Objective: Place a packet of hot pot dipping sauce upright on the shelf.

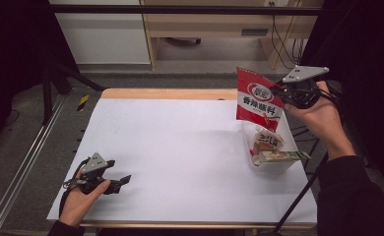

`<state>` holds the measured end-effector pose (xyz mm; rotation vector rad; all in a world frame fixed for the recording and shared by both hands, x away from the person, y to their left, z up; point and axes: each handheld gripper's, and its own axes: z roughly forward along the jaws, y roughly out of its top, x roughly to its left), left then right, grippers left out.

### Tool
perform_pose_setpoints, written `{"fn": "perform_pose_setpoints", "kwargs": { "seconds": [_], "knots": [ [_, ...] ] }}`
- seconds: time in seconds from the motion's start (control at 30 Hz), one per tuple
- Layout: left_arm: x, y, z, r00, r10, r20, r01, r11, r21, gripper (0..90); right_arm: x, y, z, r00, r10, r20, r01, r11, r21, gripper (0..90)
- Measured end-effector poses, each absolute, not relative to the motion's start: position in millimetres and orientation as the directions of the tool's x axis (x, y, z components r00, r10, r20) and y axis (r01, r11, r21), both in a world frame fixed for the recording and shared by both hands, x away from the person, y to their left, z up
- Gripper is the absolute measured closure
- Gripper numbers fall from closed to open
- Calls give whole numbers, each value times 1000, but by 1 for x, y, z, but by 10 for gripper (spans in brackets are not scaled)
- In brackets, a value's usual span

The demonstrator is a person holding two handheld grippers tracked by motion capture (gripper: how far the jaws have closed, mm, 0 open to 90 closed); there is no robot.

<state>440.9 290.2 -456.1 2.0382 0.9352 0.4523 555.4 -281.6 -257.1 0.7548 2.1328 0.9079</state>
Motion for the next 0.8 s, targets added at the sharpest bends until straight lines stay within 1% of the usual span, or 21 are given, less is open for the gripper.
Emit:
{"fn": "perform_pose_setpoints", "kwargs": {
  "seconds": [0.33,0.8],
  "knots": [
    [440,291,-455,659,752,-15,450,-378,809,131,552,-292,-263,-569,742,-356,279,581,765,900],
    [440,290,-455,661,751,-15,452,-381,807,131,551,-308,-270,-551,766,-332,303,554,775,900]
  ]
}}
